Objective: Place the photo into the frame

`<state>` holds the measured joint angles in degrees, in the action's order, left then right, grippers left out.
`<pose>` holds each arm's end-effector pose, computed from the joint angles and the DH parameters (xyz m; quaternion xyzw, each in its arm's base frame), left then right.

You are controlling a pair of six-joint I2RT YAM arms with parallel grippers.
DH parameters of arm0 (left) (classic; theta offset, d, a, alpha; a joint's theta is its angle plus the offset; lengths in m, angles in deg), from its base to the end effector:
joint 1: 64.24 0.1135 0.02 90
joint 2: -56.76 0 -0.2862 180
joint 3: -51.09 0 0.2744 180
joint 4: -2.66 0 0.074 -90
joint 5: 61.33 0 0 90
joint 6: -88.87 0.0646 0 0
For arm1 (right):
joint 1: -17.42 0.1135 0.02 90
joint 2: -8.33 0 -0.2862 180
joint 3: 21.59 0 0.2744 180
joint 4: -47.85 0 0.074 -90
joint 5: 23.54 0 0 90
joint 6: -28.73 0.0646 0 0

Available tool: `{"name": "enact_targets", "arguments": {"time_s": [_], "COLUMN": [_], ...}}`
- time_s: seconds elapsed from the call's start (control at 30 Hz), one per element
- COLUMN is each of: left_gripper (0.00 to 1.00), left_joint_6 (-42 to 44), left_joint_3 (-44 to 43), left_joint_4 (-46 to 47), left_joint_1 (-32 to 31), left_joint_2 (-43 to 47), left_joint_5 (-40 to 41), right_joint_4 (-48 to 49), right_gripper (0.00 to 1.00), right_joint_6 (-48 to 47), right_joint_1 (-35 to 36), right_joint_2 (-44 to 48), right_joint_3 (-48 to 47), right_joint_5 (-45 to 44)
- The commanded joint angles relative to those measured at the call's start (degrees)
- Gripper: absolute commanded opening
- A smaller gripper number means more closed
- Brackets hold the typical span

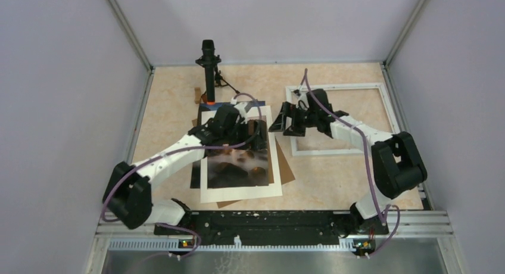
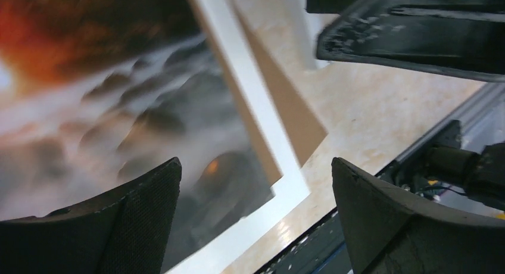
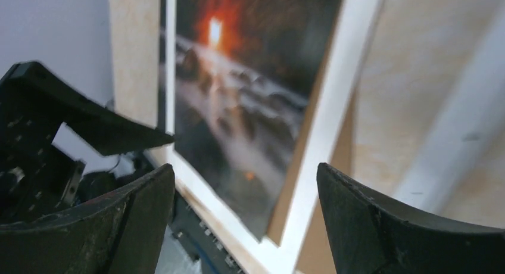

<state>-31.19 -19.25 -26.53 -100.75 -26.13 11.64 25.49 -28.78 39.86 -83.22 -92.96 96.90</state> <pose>0.2731 -0.2257 0.2475 0.1112 0.8977 -0.3348 0.2638 0.3395 0.1756 0.2172 -0.0279 0.8892 0.3923 0.2337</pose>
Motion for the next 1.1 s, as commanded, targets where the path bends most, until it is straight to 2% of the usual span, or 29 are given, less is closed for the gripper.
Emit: {"name": "enact_targets", "arguments": {"time_s": [0.0,0.1,0.17,0.37,0.57,0.73,0.83,0.93,1.07], "left_gripper": [0.98,0.98,0.98,0.98,0.98,0.98,0.98,0.98,0.98], "left_joint_6": [-4.8,-8.9,-10.8,-14.2,-13.9,-13.3,-10.8,-10.4,-17.4], "left_joint_3": [11.5,17.3,20.0,25.1,25.7,27.1,26.1,23.0,27.9], "left_joint_4": [-3.9,-3.2,-2.0,1.9,2.4,2.7,2.9,0.7,6.3], "left_joint_1": [1.7,5.2,7.0,7.6,7.6,7.6,6.7,2.7,-2.2], "left_joint_2": [10.6,14.2,15.6,16.3,12.8,15.2,18.6,18.1,17.5], "left_joint_5": [13.0,10.9,8.3,5.7,3.3,2.1,-2.6,-7.5,-14.3], "right_joint_4": [16.0,20.4,20.9,20.6,20.0,11.6,9.9,10.5,15.3], "right_gripper": [0.85,0.75,0.73,0.73,0.73,0.73,0.73,0.73,0.73], "right_joint_6": [12.9,16.6,17.9,18.2,17.9,14.1,13.8,15.2,17.9], "right_joint_1": [6.9,10.2,11.5,12.5,12.4,12.5,12.5,12.4,12.4], "right_joint_2": [-1.7,-3.0,-3.0,0.9,3.1,9.1,12.3,15.5,17.3], "right_joint_3": [5.9,9.1,10.7,18.0,23.5,27.2,29.8,33.0,37.7], "right_joint_5": [7.9,8.0,8.0,5.9,5.9,2.6,2.9,3.0,4.6]}}
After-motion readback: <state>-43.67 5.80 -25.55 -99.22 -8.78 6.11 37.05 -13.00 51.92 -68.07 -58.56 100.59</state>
